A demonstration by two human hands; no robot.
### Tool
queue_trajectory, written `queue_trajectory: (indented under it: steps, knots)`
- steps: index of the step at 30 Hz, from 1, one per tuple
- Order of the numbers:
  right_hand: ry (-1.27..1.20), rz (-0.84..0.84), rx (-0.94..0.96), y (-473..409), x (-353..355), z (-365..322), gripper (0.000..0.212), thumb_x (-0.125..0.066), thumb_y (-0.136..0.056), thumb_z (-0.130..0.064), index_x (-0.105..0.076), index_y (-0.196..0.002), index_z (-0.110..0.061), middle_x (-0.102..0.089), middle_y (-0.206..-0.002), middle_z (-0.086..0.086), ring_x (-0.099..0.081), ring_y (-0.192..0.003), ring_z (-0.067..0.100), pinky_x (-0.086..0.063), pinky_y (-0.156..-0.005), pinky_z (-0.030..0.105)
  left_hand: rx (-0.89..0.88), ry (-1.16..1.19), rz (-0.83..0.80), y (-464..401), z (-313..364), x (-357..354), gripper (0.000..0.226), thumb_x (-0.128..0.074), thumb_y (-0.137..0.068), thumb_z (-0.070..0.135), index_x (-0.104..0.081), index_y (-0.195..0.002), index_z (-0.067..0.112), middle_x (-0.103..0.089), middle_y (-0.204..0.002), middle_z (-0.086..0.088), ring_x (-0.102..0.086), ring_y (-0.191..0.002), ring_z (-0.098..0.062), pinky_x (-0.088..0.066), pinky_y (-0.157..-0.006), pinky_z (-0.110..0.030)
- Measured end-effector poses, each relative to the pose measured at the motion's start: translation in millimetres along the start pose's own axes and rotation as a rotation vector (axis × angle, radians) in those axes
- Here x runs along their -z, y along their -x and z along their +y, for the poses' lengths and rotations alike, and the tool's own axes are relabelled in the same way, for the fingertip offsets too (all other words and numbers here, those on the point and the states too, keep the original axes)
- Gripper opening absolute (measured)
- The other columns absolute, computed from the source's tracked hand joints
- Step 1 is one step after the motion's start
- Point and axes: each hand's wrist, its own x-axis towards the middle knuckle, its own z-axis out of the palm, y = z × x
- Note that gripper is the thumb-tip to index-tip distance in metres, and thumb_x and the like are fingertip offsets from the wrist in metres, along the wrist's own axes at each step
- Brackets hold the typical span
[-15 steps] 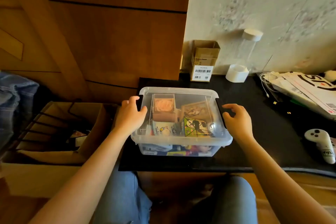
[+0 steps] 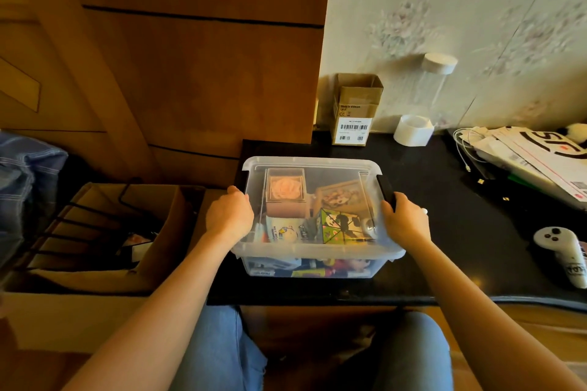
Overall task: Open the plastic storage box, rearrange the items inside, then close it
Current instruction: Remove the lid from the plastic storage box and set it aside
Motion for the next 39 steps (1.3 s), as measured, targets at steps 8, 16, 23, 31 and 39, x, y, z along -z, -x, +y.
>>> queue_trajectory:
  steps: [8, 16, 23, 31, 39]
  knots:
    - [-0.003, -0.029, -0.008, -2.6, 0.7, -1.4, 0.03, -0.036, -0.099, -0.03, -0.049, -0.116, -0.009, -0.061, -0.09, 0.008, -0.059, -0.078, 0.019, -0.051, -0.079, 0.037, 0.003, 0.079, 0.004, -2.1, -3.9, -2.0, 0.039, -0.026, -0.103, 0.03, -0.043, -0.126, 0.003, -0.062, -0.112, -0.018, -0.061, -0.1, -0.035, -0.048, -0.07, -0.038]
    - [-0.04, -0.059, -0.063, -7.1, 1.2, 1.5, 0.023, -0.035, -0.1, -0.027, -0.049, -0.109, -0.011, -0.058, -0.085, 0.006, -0.058, -0.077, 0.019, -0.049, -0.077, 0.036, 0.114, 0.316, -0.089, -10.2, -24.2, -8.4, 0.041, -0.023, -0.103, 0.03, -0.052, -0.117, 0.004, -0.058, -0.116, -0.016, -0.057, -0.103, -0.032, -0.04, -0.076, -0.035]
    - [-0.471, -0.193, -0.261, -9.3, 5.8, 29.7, 0.026, -0.033, -0.1, -0.016, -0.059, -0.104, -0.013, -0.06, -0.088, 0.006, -0.056, -0.074, 0.017, -0.048, -0.072, 0.036, 0.227, 0.656, -0.192, -11.7, -33.6, -12.8, 0.035, -0.028, -0.104, 0.02, -0.054, -0.118, 0.001, -0.056, -0.122, -0.022, -0.055, -0.103, -0.033, -0.043, -0.09, -0.043]
    - [-0.551, 0.008, -0.056, 3.8, 9.1, 20.7, 0.026, -0.043, -0.097, -0.021, -0.065, -0.109, -0.017, -0.065, -0.097, -0.003, -0.058, -0.077, 0.007, -0.047, -0.063, 0.022, 0.024, 0.807, 0.021, 9.2, -33.1, -1.1, 0.029, -0.037, -0.1, 0.021, -0.063, -0.098, 0.009, -0.062, -0.104, -0.015, -0.06, -0.099, -0.03, -0.044, -0.083, -0.035]
    - [-0.552, -0.05, -0.2, 14.3, 8.8, 3.1, 0.024, -0.046, -0.095, -0.021, -0.063, -0.082, -0.01, -0.06, -0.083, 0.015, -0.059, -0.079, 0.027, -0.05, -0.08, 0.04, 0.207, 1.111, -0.083, 23.5, -19.3, 11.5, 0.021, -0.047, -0.09, 0.009, -0.065, -0.08, 0.005, -0.059, -0.079, -0.011, -0.054, -0.075, -0.02, -0.04, -0.07, -0.032]
